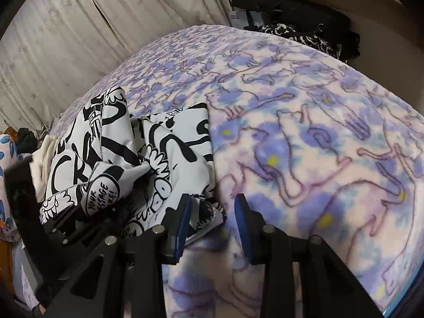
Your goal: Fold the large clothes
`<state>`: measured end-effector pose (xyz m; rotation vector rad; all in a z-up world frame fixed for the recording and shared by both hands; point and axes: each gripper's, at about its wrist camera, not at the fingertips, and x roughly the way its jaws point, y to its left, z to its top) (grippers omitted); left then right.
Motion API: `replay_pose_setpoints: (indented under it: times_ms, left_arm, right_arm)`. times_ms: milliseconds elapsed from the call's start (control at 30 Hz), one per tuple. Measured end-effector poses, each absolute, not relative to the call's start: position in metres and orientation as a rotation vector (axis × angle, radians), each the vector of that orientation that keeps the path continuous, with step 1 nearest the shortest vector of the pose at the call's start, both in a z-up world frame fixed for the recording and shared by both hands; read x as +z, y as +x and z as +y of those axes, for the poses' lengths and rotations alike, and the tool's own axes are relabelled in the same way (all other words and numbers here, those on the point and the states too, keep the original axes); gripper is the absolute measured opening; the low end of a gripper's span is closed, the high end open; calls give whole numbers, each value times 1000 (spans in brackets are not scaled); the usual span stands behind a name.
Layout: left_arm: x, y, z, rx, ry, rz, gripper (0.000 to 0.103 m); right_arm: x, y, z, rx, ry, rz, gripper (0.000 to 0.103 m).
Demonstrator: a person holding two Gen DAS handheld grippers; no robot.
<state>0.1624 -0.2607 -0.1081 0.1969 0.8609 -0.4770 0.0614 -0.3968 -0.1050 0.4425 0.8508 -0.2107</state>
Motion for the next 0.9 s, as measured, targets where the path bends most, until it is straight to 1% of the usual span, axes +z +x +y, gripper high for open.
replay_pose_setpoints:
  times_ms: [100, 133, 167, 200, 233, 267, 433, 567, 767, 900]
  left_arm:
    - [-99, 162, -246, -495, 156, 884, 25]
    - [-95, 159, -240, -504, 141, 895, 32]
    - [-92, 161, -231, -514, 128, 906, 47]
    - [-87, 161, -231, -536, 107, 918, 58]
    - [-84, 157, -227, -561, 84, 924, 85]
    - [-80, 151, -222, -584, 60, 923, 99]
    - [-58, 119, -205, -616, 45, 863, 100]
    - [-40, 104, -170, -564, 25, 799, 100]
    - [-28, 118, -95, -392, -74, 788, 100]
    - [-38, 147, -47, -301, -193, 842, 100]
  right_arm:
    - [-103, 70, -395, -183, 452, 848, 34]
    - [-102, 71, -393, -175, 452, 848, 34]
    - [-99, 71, -390, -167, 451, 848, 34]
    - [-98, 71, -388, -160, 450, 847, 34]
    - [-96, 70, -386, -159, 445, 846, 37]
    - [-94, 70, -384, -153, 443, 843, 41]
    - [-85, 68, -379, -117, 469, 832, 43]
    - [-76, 69, -371, -60, 464, 838, 44]
    - [-74, 89, -354, 109, 487, 890, 45]
    - [-81, 119, -347, 160, 473, 949, 45]
